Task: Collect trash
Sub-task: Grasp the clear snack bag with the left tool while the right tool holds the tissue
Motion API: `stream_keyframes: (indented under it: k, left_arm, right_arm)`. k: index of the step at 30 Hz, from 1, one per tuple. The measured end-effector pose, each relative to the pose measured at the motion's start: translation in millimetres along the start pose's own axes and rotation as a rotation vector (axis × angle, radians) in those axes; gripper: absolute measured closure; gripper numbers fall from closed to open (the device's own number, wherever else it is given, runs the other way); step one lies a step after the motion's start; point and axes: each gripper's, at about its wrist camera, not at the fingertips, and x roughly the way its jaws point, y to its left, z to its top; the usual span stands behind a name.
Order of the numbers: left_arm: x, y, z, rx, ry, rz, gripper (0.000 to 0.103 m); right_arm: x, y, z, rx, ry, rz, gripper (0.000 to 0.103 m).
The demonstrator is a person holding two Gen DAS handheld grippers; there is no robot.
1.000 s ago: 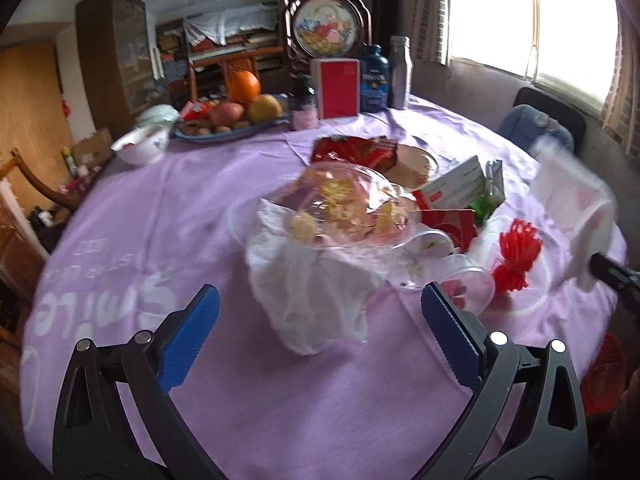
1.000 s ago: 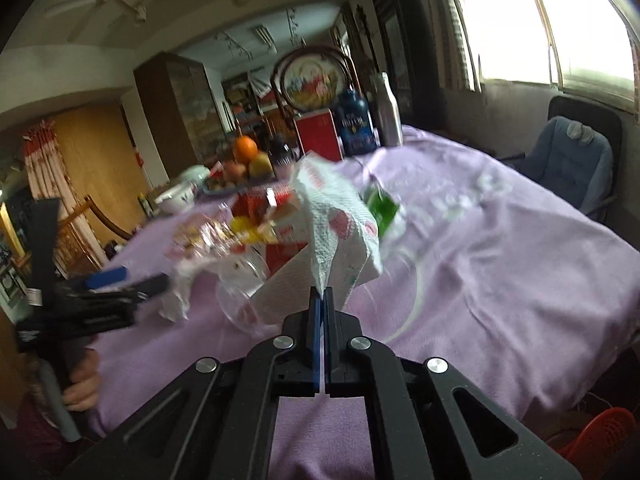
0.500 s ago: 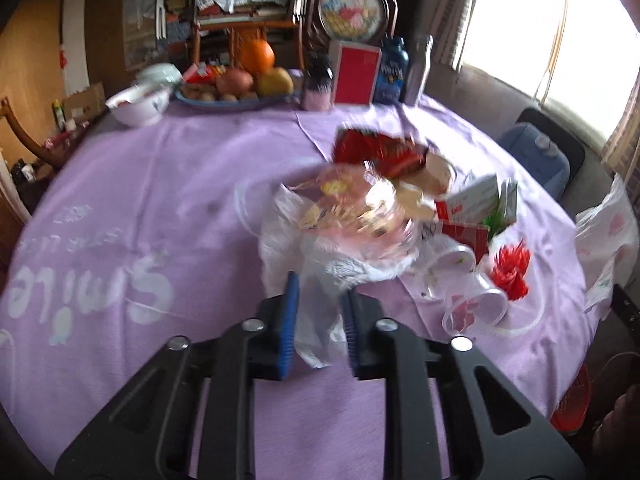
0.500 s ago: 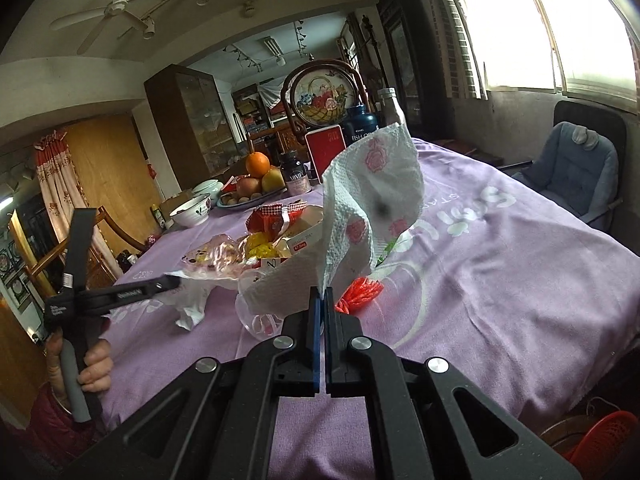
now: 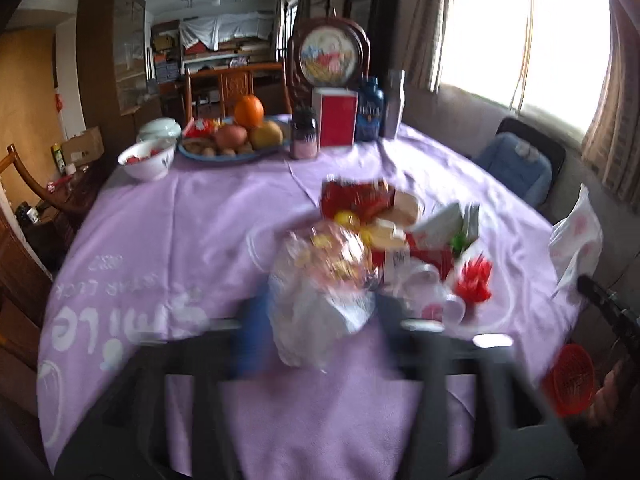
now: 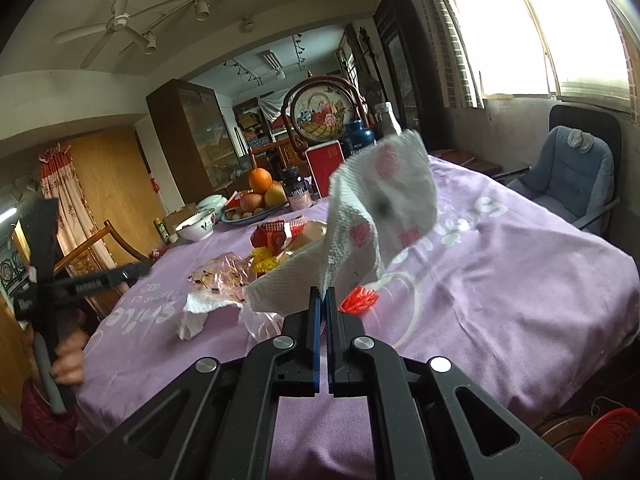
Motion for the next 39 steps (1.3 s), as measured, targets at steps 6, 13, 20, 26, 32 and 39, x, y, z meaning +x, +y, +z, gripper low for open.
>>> stream_keyframes:
  k: [6,13,20,26,32,39]
  left_arm:
    - [41,-7,17,0.002,0.019,-0.002,0.023]
    - [101,-31,24,0.146,0.094,0.041,0.039]
    - [99,-22,29,0.101,0.095,0.007,0.077]
    - [64,-16,40,0.079,0.004,0.016,0.082]
    - [35,-13,46,0.063,-0.060,-0.003,0.082]
    - [30,-14,41,0.061,-0.061,-0.017,0.082]
  right_arm:
    - [1,0,-1,-0.001,0.010,0.002,0.098]
    - [4,-4,-1,0.009,0.016,-0.007,0.098]
    - [7,-8,-1,0.014,0.023,-0.008,0.098]
    - [25,-8,-12,0.021,0.106,0.006,0.084]
    - [29,-4,-19,0.014,0.114,-0.008,0.041]
    - [42,3,-35,-0.021,0.177,-0.024,0.037]
